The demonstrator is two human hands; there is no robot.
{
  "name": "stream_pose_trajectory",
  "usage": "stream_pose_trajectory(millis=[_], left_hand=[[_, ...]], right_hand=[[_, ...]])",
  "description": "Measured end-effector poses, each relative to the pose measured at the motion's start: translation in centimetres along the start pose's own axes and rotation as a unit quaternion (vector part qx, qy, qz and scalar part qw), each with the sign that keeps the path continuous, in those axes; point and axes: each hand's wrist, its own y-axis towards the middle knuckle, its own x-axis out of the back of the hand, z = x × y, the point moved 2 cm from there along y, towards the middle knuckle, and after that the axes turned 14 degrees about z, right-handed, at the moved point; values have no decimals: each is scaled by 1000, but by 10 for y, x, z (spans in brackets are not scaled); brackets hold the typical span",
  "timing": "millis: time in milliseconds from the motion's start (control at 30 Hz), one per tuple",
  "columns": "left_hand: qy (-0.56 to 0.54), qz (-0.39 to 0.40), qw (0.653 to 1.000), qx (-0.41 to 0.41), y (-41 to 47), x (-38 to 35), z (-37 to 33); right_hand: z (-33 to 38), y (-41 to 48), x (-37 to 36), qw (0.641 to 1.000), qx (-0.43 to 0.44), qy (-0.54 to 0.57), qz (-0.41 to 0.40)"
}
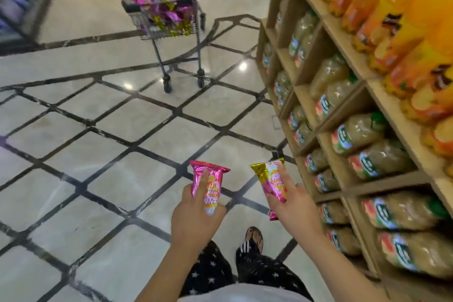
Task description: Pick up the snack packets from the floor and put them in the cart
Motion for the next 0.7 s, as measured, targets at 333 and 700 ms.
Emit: stream_pose_trajectory(millis=[333, 700], left_hand=[[-19, -49, 997, 49, 100, 75, 1], [10, -55, 998, 12, 283, 270, 19]], right_hand=[[91, 139, 20, 996, 69, -19, 61], [269, 312, 59, 995, 94, -4, 36]])
